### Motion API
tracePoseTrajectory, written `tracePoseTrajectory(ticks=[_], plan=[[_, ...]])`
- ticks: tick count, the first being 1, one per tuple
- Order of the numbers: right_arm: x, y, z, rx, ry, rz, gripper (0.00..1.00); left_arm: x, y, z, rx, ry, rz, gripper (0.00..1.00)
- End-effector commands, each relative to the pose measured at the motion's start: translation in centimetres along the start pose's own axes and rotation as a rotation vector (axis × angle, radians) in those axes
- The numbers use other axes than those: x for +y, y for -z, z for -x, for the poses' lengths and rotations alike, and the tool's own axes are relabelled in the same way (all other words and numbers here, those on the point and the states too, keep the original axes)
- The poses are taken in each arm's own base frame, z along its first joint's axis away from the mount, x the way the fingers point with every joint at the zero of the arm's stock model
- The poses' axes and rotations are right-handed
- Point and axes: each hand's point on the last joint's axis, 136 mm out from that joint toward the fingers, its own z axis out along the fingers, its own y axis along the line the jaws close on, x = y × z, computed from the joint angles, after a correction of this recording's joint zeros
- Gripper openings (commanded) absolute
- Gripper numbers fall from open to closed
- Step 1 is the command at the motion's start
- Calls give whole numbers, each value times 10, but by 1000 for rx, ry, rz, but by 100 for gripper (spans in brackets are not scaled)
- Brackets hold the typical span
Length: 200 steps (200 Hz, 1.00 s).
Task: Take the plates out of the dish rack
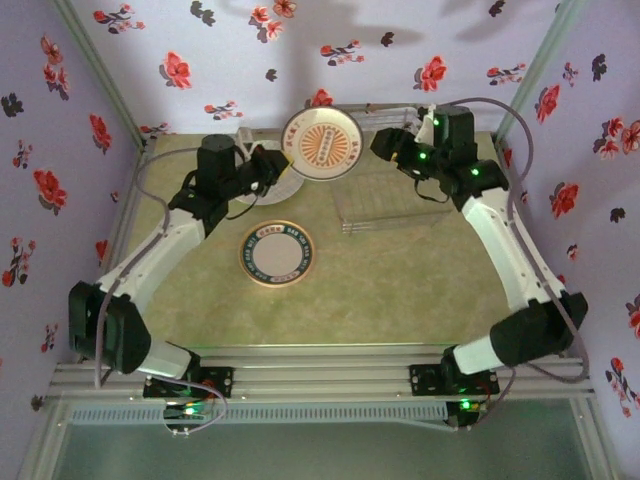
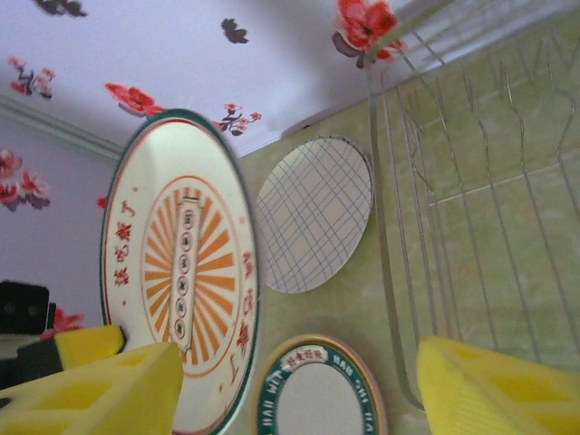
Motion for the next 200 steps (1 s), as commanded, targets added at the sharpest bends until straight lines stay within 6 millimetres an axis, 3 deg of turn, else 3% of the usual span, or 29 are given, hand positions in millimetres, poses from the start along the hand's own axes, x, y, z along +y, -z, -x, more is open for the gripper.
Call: tracePoseTrajectory(ticks=[1,27,55,80,97,144,200], plan=[[3,11,-14,-30,217,-29,71,16,33,-9,3,-15,69,0],[11,17,-42,-42,385,34,72,70,64,-30,15,10,234,0],[22,27,-74,-71,514,168,81,128,92,-51,11,70,372,0],[21,28,-101,-15,571,234,82,170,108,-65,-2,116,473,0],[18,28,-108,-6,595,233,83,192,112,-72,-2,142,522,0],[22,23,-109,0,586,259,83,228,103,-80,13,164,579,0],[22,21,-113,13,574,267,83,244,90,-84,48,155,594,0]])
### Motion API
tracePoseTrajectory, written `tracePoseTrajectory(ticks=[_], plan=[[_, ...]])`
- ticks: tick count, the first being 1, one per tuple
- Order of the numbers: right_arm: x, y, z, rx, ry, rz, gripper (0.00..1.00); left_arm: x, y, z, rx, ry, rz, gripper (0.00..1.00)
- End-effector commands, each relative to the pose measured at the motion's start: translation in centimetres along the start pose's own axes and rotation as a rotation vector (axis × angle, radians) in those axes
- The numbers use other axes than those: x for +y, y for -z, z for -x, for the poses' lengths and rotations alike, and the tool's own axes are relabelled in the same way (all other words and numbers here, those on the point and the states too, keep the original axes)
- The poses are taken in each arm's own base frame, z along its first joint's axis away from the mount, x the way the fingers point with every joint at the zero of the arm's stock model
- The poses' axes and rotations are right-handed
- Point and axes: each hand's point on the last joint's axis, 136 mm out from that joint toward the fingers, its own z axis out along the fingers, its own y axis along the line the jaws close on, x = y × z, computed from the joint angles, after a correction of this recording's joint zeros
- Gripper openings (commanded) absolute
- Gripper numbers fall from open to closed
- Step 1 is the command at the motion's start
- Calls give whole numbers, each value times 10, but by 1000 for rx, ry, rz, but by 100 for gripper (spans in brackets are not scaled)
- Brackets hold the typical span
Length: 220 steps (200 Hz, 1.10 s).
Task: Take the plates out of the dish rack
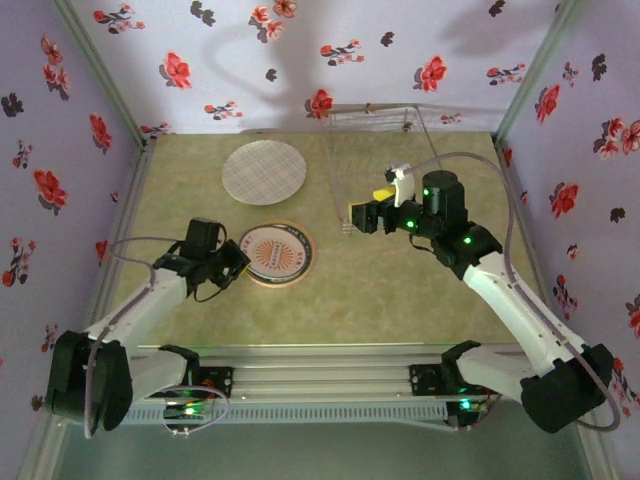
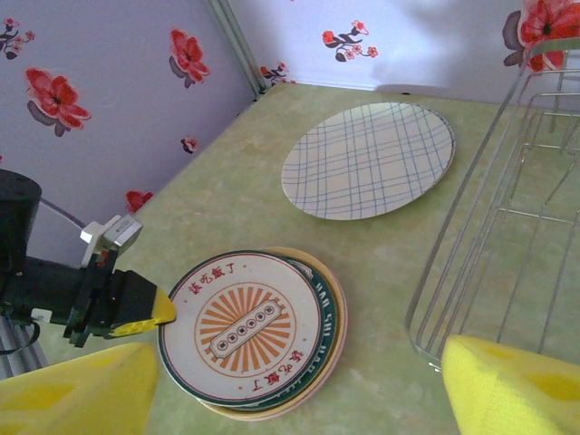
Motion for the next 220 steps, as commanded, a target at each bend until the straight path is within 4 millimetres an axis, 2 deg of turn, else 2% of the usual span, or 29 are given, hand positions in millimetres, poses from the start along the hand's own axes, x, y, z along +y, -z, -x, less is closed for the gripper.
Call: tracePoseTrajectory(ticks=[1,57,114,147,175,195,204,210,220], plan=[[7,-2,2,-18,24,34,83,-6,-6,6,-16,-33,-36,0],[6,-5,1,-13,-3,36,83,11,-18,-3,28,-35,3,0],[9,-9,3,0,-35,57,83,19,-23,-7,57,-50,40,26],[22,-9,3,1,-49,137,84,25,-22,-7,74,-56,98,46],[31,-10,4,-4,-61,196,84,24,-15,-3,68,-78,143,55],[26,-11,2,0,-68,165,85,20,-7,1,57,-103,162,60],[20,-11,3,-5,-68,128,92,19,-3,3,50,-110,174,63],[13,-10,3,-5,-69,83,99,17,-1,5,43,-117,178,64],[-5,-8,3,-8,-79,-27,99,16,5,8,27,-124,194,69]])
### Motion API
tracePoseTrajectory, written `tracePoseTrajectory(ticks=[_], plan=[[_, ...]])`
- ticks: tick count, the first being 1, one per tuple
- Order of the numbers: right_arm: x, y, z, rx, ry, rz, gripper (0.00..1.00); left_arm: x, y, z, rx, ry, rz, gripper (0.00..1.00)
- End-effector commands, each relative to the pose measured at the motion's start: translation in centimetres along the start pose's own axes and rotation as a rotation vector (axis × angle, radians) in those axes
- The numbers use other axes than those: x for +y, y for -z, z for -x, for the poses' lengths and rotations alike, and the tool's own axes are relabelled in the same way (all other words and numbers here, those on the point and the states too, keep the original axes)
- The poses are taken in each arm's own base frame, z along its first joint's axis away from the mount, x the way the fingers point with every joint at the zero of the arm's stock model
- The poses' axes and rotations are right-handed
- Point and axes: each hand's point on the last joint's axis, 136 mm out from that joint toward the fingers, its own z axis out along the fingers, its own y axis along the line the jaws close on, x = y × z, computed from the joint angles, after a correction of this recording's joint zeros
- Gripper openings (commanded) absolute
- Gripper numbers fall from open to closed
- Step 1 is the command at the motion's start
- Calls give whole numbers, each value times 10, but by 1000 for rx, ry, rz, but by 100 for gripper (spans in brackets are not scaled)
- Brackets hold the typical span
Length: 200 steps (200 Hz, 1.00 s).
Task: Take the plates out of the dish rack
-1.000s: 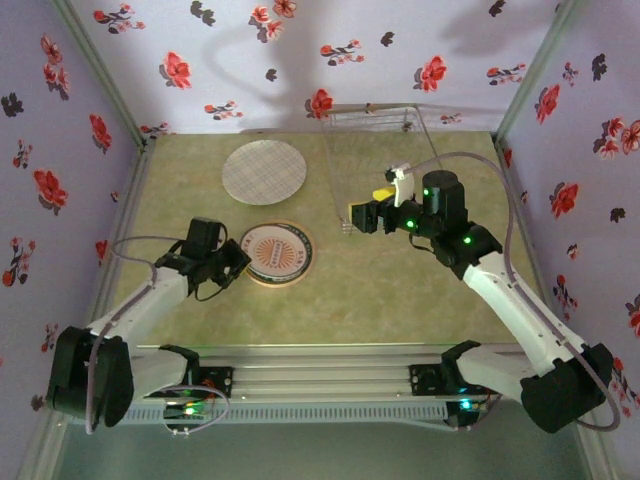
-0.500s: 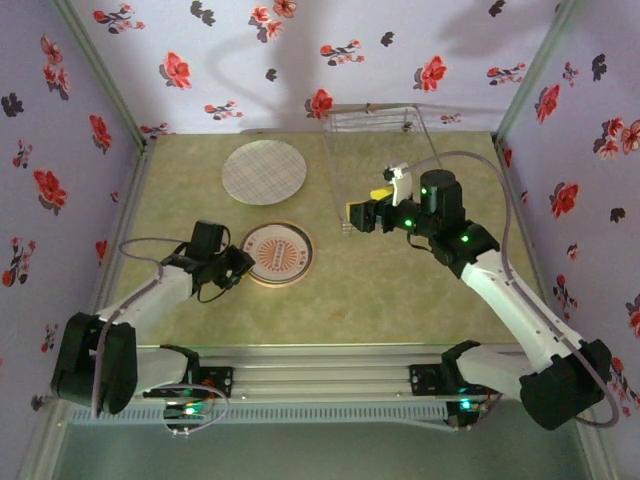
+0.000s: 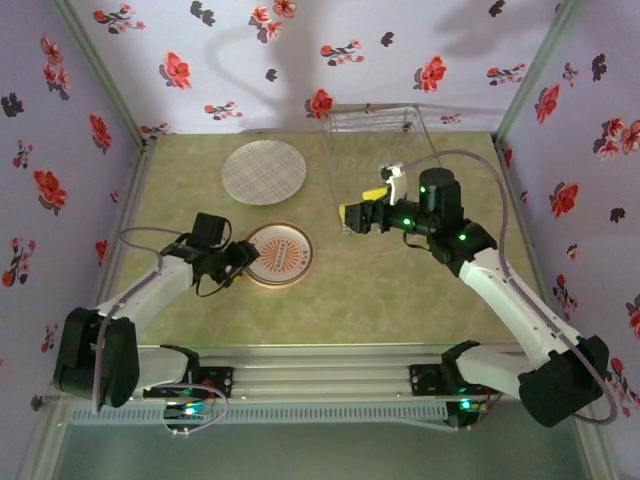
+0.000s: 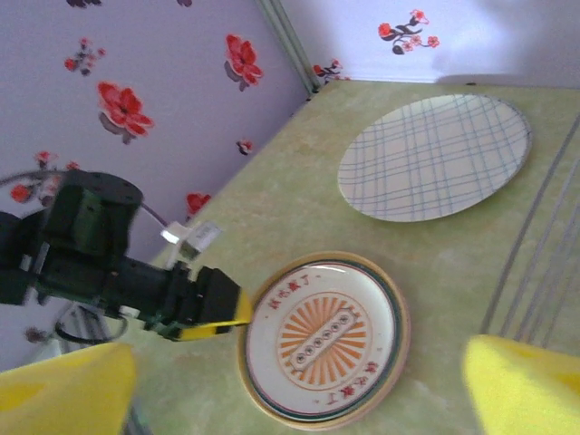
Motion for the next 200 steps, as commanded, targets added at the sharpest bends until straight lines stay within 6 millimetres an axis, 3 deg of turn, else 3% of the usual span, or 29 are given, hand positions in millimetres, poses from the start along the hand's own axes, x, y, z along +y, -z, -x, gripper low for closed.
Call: tracePoseTrajectory(ticks=[1,15,18,22,52,79,103,129,144,169,200], plan=[[-23,4,3,-17,-10,-155,99,8,16,7,-28,-31,85,69],[-54,22,9,-31,-25,-376,99,7,27,13,-64,-41,104,79],[-61,28,10,-33,-29,-432,99,6,30,14,-74,-43,107,95],[-71,37,12,-36,-35,-510,99,6,35,17,-89,-45,110,99],[-123,110,15,-102,-37,-985,99,0,68,33,-225,-65,94,100],[-142,134,-8,-111,-6,-1129,99,8,93,44,-343,-43,109,100],[-177,167,-34,-174,-2,-1398,99,23,108,52,-436,-47,166,100],[-224,169,-78,-127,-35,-1499,99,50,121,65,-532,-43,323,100],[-249,153,-98,-76,-48,-1467,99,68,131,73,-601,-16,438,100],[-275,120,-106,-48,50,-1403,99,80,139,83,-670,-51,538,100],[-301,84,-110,-48,39,-1294,99,81,142,93,-723,-122,572,100]])
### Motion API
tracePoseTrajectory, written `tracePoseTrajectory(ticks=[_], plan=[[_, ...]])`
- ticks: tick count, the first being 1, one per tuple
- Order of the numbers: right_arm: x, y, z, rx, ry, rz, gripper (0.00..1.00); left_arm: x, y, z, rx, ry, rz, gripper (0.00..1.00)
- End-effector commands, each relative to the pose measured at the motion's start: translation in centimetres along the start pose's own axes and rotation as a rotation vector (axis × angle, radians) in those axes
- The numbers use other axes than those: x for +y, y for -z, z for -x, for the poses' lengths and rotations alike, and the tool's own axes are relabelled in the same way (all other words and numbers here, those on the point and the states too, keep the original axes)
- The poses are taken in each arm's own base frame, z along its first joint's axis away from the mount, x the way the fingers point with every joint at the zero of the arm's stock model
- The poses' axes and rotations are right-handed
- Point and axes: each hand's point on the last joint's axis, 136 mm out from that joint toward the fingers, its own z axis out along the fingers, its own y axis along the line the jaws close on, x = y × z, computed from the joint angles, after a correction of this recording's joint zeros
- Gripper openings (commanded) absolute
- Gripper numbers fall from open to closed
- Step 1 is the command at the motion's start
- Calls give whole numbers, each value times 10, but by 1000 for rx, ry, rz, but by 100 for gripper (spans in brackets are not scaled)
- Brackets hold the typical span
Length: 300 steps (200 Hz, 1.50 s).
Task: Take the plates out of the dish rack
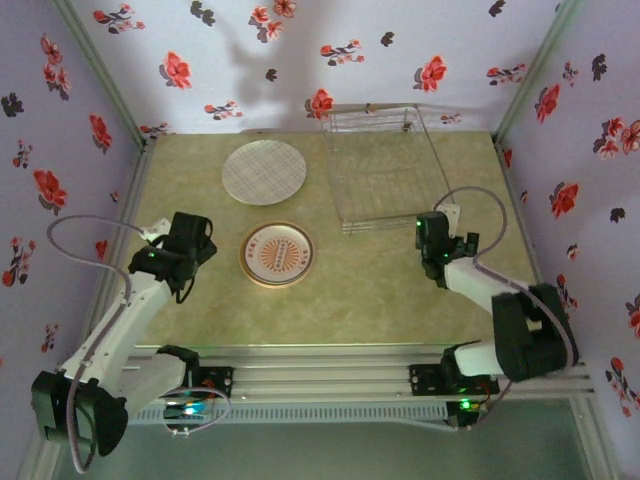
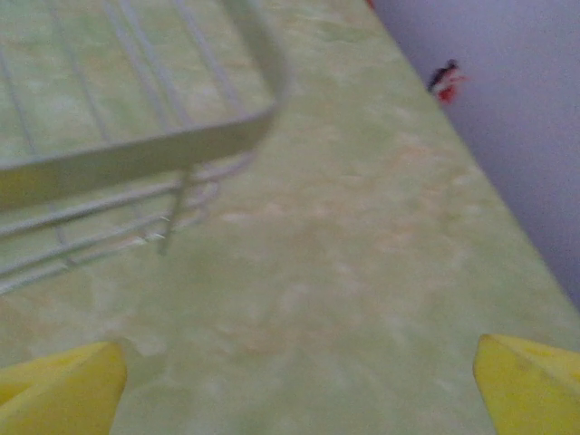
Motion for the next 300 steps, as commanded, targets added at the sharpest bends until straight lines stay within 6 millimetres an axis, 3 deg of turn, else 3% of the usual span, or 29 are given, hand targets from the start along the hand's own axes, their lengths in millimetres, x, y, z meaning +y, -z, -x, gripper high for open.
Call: tracePoseTrajectory(ticks=[1,19,36,66,84,120,162,202,229,270,284,300], plan=[[22,-14,39,-138,-51,102,99,15,-3,17,-115,-87,89,100],[34,-25,34,-71,7,143,99,15,-5,20,-147,-114,80,100],[39,-25,36,-136,61,186,99,14,-5,21,-160,-142,70,100],[21,-17,36,-249,-69,263,99,8,-9,22,-174,-215,51,100],[8,-23,28,-270,-163,282,99,-1,-13,22,-200,-256,12,100],[5,-34,23,-266,-203,294,99,-16,-26,26,-248,-303,-31,100],[2,-34,24,-259,-209,278,99,-34,-66,23,-183,-373,-55,100],[2,-34,24,-258,-210,277,99,-66,-113,24,-98,-558,-76,100],[2,-34,23,-256,-208,278,99,-63,-143,18,-101,-495,-120,100],[2,-34,24,-258,-209,278,99,-87,-139,40,-233,-438,-299,100],[2,-34,23,-258,-209,277,99,-88,-138,38,-233,-448,-317,100],[2,-34,23,-258,-208,279,99,-88,-123,36,-314,-467,-348,100]])
